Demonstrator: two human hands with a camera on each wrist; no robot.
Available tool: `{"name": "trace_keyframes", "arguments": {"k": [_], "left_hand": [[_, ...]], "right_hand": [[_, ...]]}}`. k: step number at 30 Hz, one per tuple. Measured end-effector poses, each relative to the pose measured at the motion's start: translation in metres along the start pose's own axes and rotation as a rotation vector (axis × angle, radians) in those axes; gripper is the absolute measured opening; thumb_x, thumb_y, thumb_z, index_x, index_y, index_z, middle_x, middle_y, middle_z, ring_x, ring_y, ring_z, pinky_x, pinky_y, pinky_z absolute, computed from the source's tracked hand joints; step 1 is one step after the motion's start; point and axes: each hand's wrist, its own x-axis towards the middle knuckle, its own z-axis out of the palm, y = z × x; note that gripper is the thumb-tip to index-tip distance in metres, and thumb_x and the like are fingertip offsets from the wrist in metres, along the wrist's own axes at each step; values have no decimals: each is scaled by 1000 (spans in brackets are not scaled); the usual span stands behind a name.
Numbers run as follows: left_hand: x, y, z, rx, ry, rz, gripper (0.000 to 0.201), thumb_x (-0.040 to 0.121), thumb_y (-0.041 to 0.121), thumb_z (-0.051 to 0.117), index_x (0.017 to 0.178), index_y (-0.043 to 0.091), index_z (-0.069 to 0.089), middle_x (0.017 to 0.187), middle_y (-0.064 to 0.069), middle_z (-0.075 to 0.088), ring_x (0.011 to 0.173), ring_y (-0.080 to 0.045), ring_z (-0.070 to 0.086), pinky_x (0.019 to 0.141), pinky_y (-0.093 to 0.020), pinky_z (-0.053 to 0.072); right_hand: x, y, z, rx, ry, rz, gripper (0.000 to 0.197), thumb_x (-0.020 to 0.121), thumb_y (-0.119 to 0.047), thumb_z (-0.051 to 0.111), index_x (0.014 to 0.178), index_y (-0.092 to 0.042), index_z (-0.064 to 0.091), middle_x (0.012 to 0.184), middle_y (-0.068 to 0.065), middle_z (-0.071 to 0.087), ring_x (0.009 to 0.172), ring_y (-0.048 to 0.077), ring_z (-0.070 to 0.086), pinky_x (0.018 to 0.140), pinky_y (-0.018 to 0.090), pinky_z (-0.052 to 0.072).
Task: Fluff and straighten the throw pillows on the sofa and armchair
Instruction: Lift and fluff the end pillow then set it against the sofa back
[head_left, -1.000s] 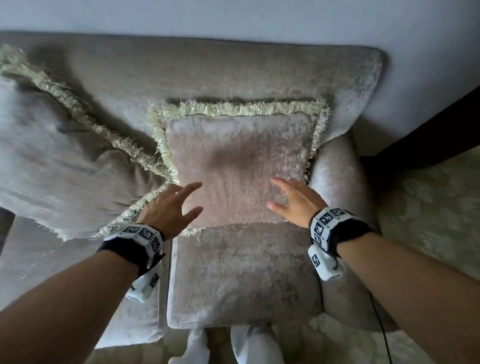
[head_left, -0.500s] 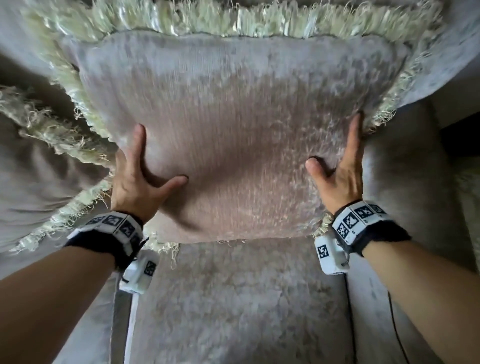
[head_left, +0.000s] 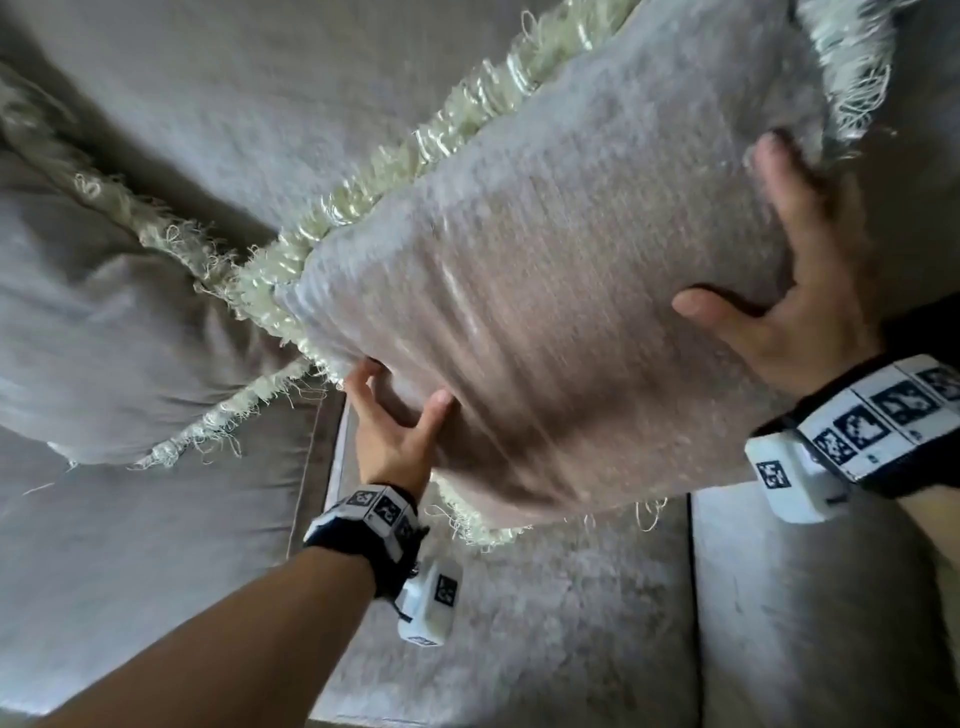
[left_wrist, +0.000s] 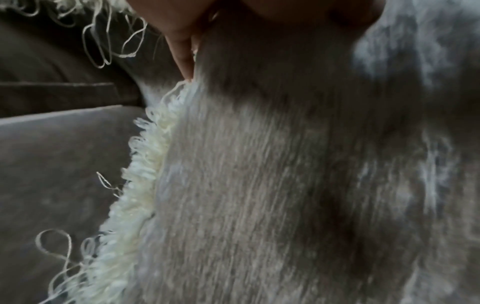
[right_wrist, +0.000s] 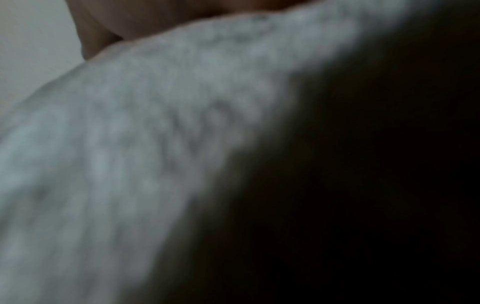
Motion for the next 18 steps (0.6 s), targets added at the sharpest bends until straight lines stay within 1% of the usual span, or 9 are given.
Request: {"name": "trace_keyframes", "arguments": {"k": [1,3,4,6,9,12,14,16,18], "left_hand": [[-8,3,4,-11,16,-27,85,71,58,71,135,15,35,108,3,54,101,-19,57,93,-36,46],[-21,4,13,-54,66,-91,86,68,69,59,129,13,37,97,-5,55,89,-24,55,88,-42,48],[-25,3,17,-79,84,-125,85,68,71,57,128,14,38,92,-2,53,85,-22,54,89,-45,50],[-26,-3,24,-103,91,-176,81,70,74,56,125,17,37,85,6,50,79,-17,52,93,-50,51],[-22,-12,32,-108,48,-230,72,72,76,55,121,29,34,94,-8,58,95,-32,63,98,-58,51],[-12,-18,41,-136,15,-241,70,70,76,54,119,29,34,103,-19,60,111,-43,61,101,-59,48],[-3,-24,50,-175,6,-247,76,69,76,53,123,26,33,123,-31,57,119,-44,57,105,-58,46],[6,-26,55,-211,12,-268,76,66,76,52,122,27,31,129,-24,55,120,-36,56,107,-52,44],[14,-31,65,-239,36,-281,80,65,76,52,122,24,30,124,-15,52,116,-29,55,105,-47,43]], "right_hand": [[6,-4,-7,-11,-13,-26,95,73,-78,68,151,-60,17,156,19,33,145,24,38,122,43,29],[13,-11,-16,-68,-37,-89,99,74,-70,72,156,-44,25,151,19,36,139,24,44,121,24,27],[15,-14,-19,-91,-51,-113,99,73,-67,73,157,-37,28,149,16,37,136,25,46,117,14,24],[19,-18,-19,-106,-67,-133,99,73,-63,73,157,-35,28,145,2,34,134,23,47,112,6,20],[24,-20,-9,-122,-83,-142,95,75,-61,73,156,-33,32,141,-12,31,134,21,45,110,18,29],[27,-8,4,-145,-99,-84,92,76,-60,71,156,-35,33,143,7,39,131,25,47,107,29,36],[26,6,14,-156,-108,-44,92,77,-62,68,157,-37,30,141,13,39,129,28,48,107,38,41],[25,16,24,-153,-96,-45,91,79,-64,67,157,-38,27,142,14,38,130,30,47,106,45,43],[27,25,32,-157,-76,-62,89,82,-66,65,157,-37,27,146,16,35,132,32,46,106,41,40]]}}
